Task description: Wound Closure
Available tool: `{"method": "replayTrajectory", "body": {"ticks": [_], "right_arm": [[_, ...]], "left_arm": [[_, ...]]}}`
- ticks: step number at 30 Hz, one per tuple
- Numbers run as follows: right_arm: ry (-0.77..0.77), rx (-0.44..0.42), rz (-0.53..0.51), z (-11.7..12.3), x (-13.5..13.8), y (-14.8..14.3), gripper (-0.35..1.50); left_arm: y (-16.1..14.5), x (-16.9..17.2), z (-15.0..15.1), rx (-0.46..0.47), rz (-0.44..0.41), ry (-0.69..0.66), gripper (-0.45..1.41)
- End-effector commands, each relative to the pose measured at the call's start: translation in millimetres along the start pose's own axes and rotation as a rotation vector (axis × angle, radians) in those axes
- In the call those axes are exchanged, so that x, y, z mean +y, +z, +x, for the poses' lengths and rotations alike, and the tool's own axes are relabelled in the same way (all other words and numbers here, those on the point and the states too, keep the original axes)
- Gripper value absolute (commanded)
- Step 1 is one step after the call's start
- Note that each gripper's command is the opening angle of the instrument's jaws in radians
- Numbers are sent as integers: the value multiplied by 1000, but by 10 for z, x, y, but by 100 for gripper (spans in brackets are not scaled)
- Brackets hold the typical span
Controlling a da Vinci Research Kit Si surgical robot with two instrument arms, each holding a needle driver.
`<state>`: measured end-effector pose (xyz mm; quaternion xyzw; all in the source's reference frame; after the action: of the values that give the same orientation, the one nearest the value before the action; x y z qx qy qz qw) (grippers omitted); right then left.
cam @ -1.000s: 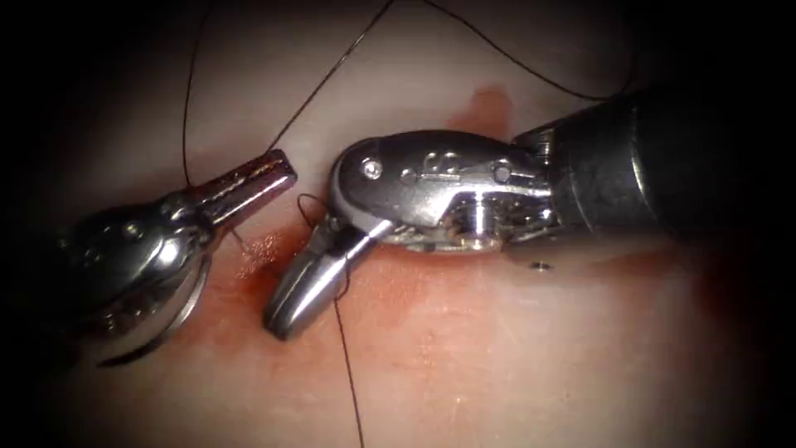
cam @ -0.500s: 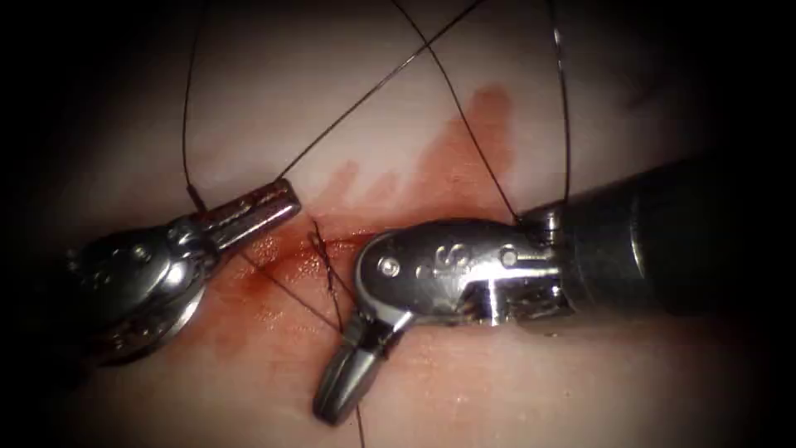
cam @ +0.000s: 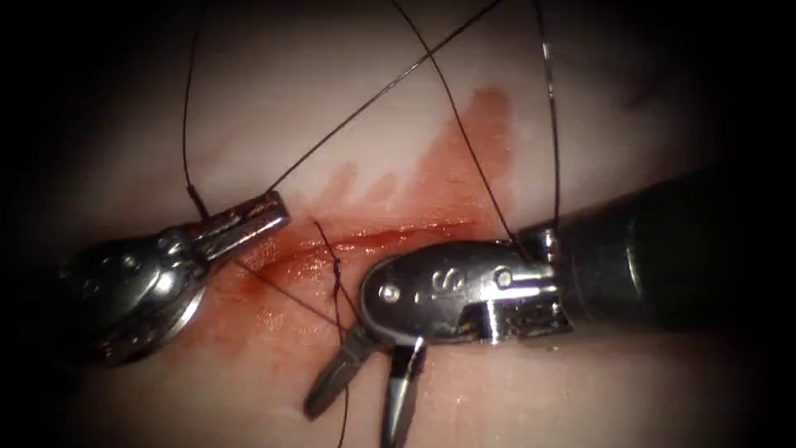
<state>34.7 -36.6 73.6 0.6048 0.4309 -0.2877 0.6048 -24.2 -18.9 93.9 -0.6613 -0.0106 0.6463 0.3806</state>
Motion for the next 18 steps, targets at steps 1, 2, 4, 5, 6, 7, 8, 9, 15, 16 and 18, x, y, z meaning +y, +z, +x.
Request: {"method": "replayTrajectory", "body": {"ticks": [1, 2, 4, 5, 6, 7, 8, 9, 15, 16, 18], "right_arm": [[-2, -25, 0, -3, 12, 7, 84], [6, -55, -13, -4, 16, 9, 86], [7, -93, -31, -5, 21, 12, 88], [9, -105, -34, -5, 22, 13, 86], [7, -129, -43, -6, 23, 16, 79], [3, -142, -45, -6, 23, 17, 78], [-7, -157, -48, -5, 23, 18, 71], [-12, -166, -49, -5, 22, 19, 59], [-59, -238, -7, -7, 20, 20, -35], [-62, -238, -11, -7, 20, 20, -35], [-67, -233, -28, -8, 22, 18, -35]], "left_arm": [[3, 3, -8, 0, -2, -3, -45], [2, 3, -8, 1, -2, -3, -45], [2, 3, -9, 1, -3, -8, -45], [2, 3, -9, 1, -3, -8, -45], [2, 4, -9, 1, -3, -13, -45], [2, 4, -10, 1, -4, -13, -45], [2, 4, -10, 1, -4, -13, -45], [2, 4, -10, 1, -4, -13, -45], [2, 4, -10, 1, -5, -19, -45], [2, 4, -10, 1, -5, -19, -45], [1, 4, -10, 0, -6, -19, -45]]}}
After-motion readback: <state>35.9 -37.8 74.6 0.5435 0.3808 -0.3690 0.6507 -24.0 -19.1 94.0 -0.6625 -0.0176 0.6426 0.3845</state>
